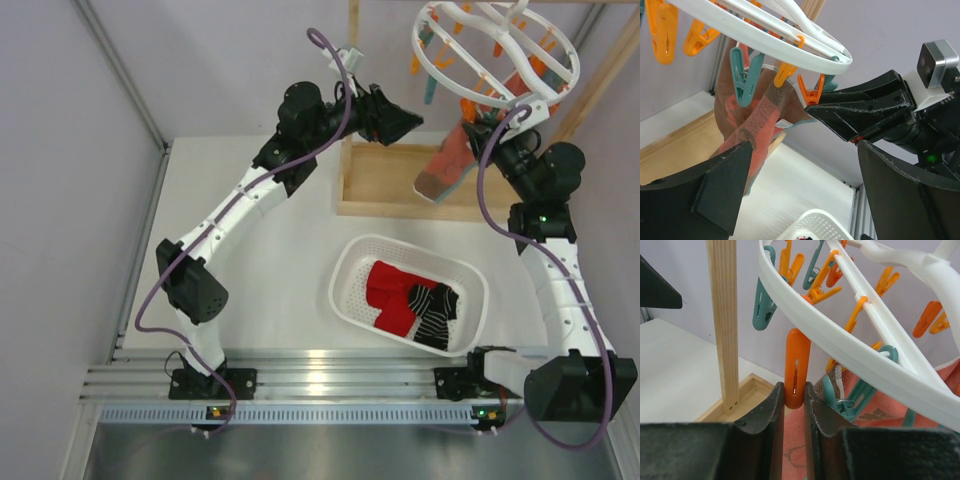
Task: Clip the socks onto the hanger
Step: Open the clamp at the hanger.
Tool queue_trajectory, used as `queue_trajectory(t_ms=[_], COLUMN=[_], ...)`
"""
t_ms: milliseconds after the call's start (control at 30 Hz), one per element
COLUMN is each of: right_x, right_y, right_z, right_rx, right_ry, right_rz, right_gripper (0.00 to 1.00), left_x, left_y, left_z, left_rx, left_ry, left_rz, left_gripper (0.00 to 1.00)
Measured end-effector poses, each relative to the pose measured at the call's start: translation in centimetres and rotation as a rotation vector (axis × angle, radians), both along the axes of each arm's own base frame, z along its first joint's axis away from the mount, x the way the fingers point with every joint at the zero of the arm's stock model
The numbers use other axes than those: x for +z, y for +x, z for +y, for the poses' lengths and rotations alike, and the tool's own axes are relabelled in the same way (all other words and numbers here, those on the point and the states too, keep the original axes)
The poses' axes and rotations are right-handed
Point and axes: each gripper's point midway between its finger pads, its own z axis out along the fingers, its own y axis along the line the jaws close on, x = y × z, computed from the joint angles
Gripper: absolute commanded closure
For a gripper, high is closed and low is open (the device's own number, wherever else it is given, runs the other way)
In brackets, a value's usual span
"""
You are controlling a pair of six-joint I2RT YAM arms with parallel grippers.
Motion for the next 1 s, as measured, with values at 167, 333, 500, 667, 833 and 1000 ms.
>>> queue_trajectory(t_ms=[167, 333, 500, 667, 833, 1000], right_x=[0.7, 1.8, 2.5, 2.6, 2.8, 3.3], right_y=[-0.5, -1.6, -2.5, -2.6, -2.4, -2.2], right_z=[-0.3, -0.9, -1.3, -1.2, -0.7, -0.1], right_rx=[-0.015, -0.057, -0.087, -0.077, -0.047, -0.013], right_ry=[-0.059, -0.141, -0.246, -0.311, -0.356, -0.407], right_rz=[-0.047, -0.114, -0.185, -0.22, -0.236, -0.247], right_gripper=[1.0, 1.0, 1.0, 1.0, 1.0, 1.0], left_x=[0.5, 0.3, 0.5, 1.0, 1.9, 2.0], left_y=[-0.3, -0.2, 0.0, -0.3, -1.1, -1.0], left_z=[-0.2, -0.4, -0.6, -0.8, -1.1, -1.3], left_rx=[-0.011, -0.015, -0.014, -0.029, -0.072, -0.082], left_ry=[-0.02, -0.028, -0.043, -0.064, -0.103, -0.116], left_rz=[0.018, 0.048, 0.064, 0.077, 0.08, 0.086], left_gripper=[0.08, 0.09, 0.09, 0.09, 0.08, 0.09])
